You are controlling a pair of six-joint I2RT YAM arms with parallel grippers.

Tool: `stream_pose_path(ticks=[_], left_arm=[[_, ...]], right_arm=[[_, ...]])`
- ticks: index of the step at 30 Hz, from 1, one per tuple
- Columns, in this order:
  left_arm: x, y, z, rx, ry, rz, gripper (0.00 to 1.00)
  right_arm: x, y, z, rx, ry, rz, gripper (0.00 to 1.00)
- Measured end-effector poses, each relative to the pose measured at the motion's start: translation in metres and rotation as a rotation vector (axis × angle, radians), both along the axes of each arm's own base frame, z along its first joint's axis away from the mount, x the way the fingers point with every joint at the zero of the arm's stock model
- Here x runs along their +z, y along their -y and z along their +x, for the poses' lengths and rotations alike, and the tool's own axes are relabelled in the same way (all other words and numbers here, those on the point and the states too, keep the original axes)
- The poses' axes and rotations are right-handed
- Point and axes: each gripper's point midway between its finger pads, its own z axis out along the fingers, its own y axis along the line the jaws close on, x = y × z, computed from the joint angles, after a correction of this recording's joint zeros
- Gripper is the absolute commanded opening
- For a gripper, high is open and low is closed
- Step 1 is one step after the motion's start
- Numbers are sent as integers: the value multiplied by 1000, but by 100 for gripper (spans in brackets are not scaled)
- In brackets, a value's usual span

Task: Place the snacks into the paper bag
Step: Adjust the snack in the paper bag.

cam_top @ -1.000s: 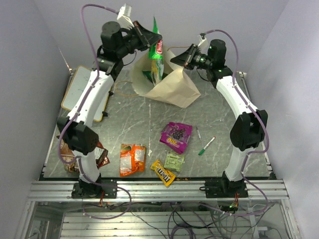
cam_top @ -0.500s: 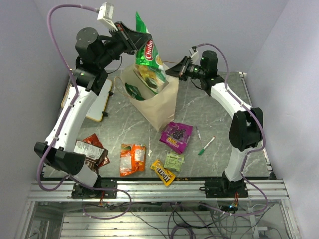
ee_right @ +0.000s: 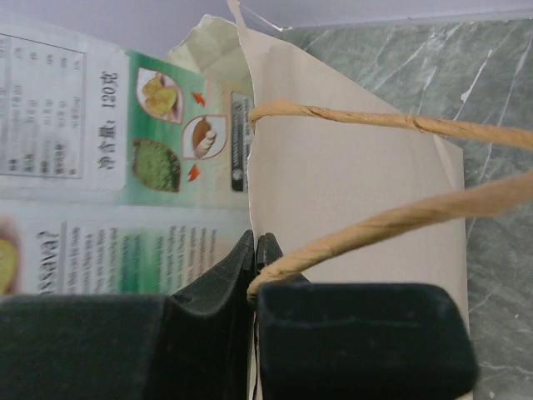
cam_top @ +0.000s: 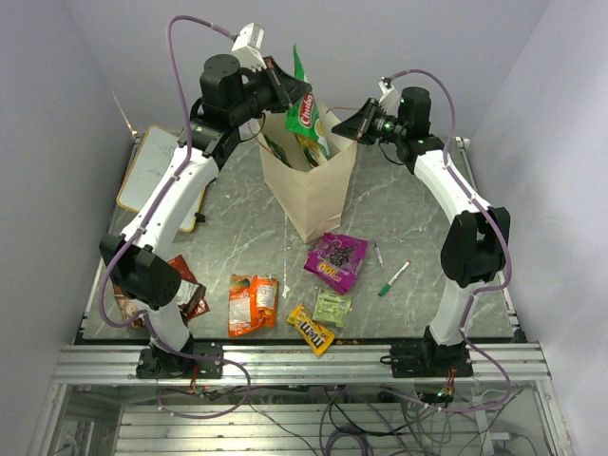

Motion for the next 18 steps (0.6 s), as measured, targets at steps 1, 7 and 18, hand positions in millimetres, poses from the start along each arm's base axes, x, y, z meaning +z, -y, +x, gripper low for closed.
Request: stream_pose_path(ticks=[1,7,18], left_arm=[[4,3,0,3,12,0,7],[3,3,6,76,17,33,7],[-106,-9,8,142,-158,216,7]], right_arm=[[0,-2,-1,3,4,-6,0],[-3,-11,-4,11,23,-37,0],[1,-18,-3,1,60,-72,0]])
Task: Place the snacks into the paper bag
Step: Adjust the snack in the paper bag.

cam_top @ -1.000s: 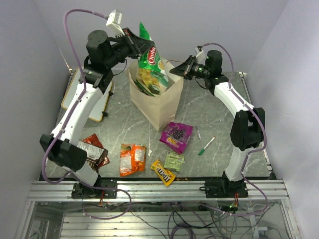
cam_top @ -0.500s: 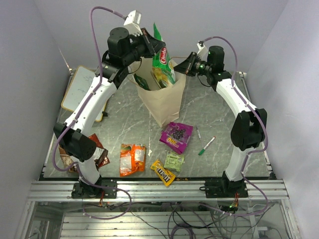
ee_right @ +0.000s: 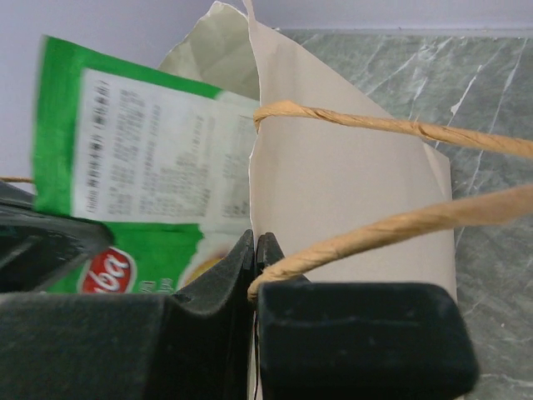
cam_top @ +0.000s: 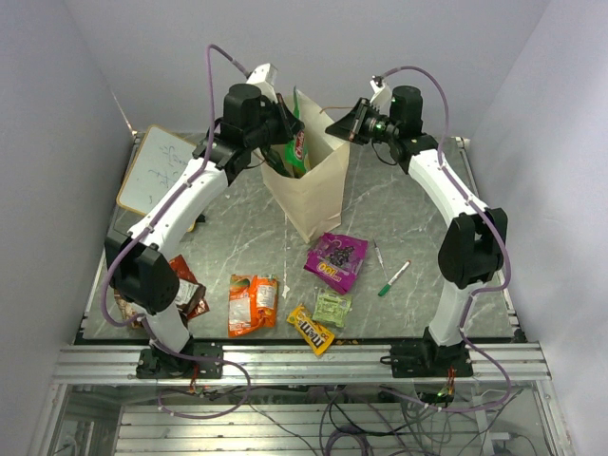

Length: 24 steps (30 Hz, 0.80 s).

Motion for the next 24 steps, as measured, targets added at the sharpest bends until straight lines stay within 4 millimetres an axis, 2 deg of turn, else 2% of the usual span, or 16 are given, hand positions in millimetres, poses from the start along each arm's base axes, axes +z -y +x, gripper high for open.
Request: stream_pose_path(ticks=[4,8,13,18,24], left_arm=[[-22,-3,-5,-8,-31,49,7],[-24,-11,-14,-7,-31,88,9],[-17,-19,-24,-6,-10,109,23],[-17,-22,-24,-2,6,136,42],[-17,-28,-23,10,27,177,49]], right_arm=[[3,-1,-1,-7,20,-24,0],[4,-1,-3,-22,39,-58,0],[7,-4,-5,-32,72,-99,0],[8,-8,-5,-38,102,-138,0],[11,-11,-6,-42,134,-181,0]])
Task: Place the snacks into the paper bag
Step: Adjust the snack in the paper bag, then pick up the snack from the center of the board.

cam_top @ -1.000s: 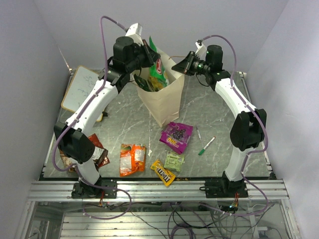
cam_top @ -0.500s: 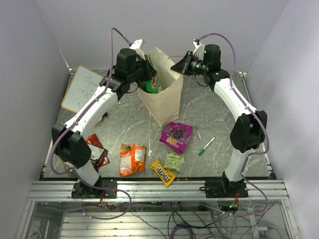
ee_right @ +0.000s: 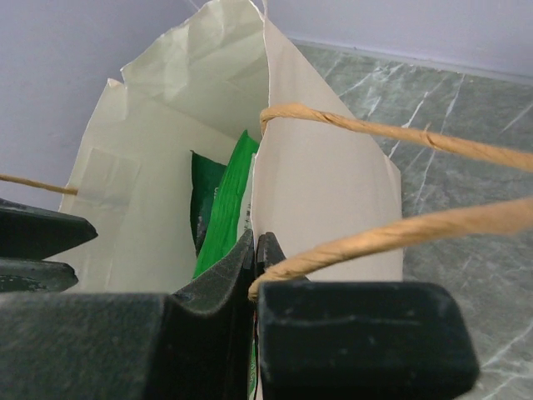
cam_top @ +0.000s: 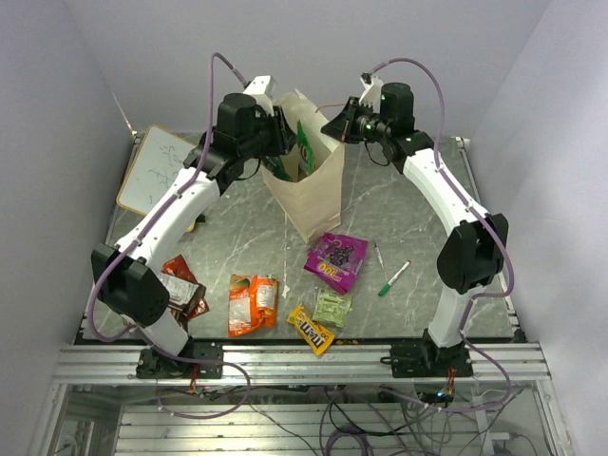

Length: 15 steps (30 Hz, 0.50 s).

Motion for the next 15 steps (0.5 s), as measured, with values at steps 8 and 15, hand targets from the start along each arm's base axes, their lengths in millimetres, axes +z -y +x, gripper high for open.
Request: stream_pose_path(ticks=[8,15], left_arm=[[27,-8,-7,-26,98,53,56],[87,-2,-26,-167,275,90,67]], right_arm=[[4,-5,-2,-9,55,-85,0],[18,4,3,-52,124,-179,0]])
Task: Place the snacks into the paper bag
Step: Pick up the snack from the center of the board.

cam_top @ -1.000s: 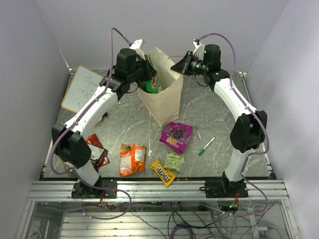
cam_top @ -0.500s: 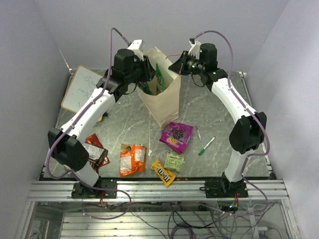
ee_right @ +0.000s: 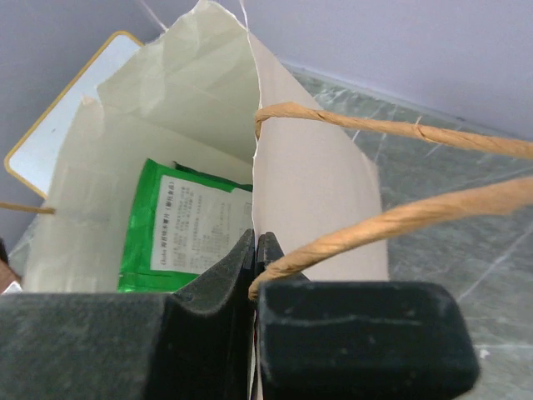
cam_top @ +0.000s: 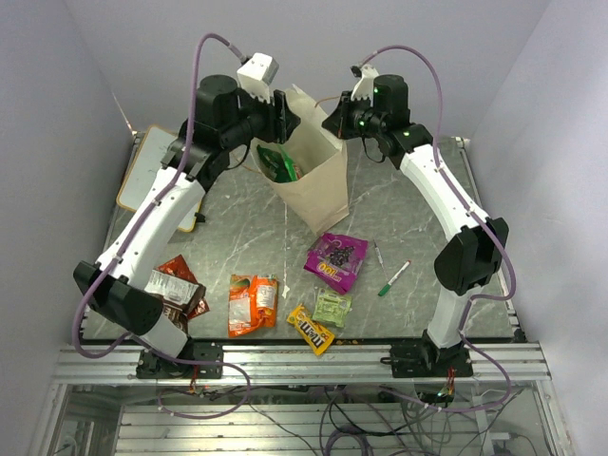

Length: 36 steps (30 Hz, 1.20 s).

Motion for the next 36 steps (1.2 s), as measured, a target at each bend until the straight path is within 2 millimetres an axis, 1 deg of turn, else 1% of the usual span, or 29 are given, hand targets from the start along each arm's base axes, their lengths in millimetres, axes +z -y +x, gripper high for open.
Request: stream_pose_path(ticks=[3,6,8,11,15,19,22,26,28,32,34,36], left_arm=[[26,-1,-12,-52,89,34,73],[46,-9,-26,-79,170,87,75],[51,-17,-36,-86,205,127,75],[54,-26,-47,-91,238,177,75],[43,-33,-53,-97,234,226,75],[23,-40,-47,-85,195,262,75],[8,-53,-40,-57,155,280,75],[-2,-68,-35,-22,126,293,75],[-6,-72,-36,-19,119,300,75],[-14,-71,-44,-62,115,327,75],[-18,-68,-51,-107,114,342,78],[-23,-64,-59,-158,112,358,79]], right_arm=[[8,8,2,-23,36,-36,0],[13,14,3,-38,63,-60,0],[14,16,4,-43,74,-74,0],[12,21,6,-47,76,-86,0],[12,20,3,-27,64,-82,0],[16,10,-6,23,43,-40,0],[18,0,-14,68,16,2,0],[17,-8,-20,107,-2,37,0],[12,-7,-19,113,-15,51,0],[-10,11,-10,91,-68,58,0],[-13,18,-3,76,-70,57,0],[-14,24,0,65,-67,56,0]])
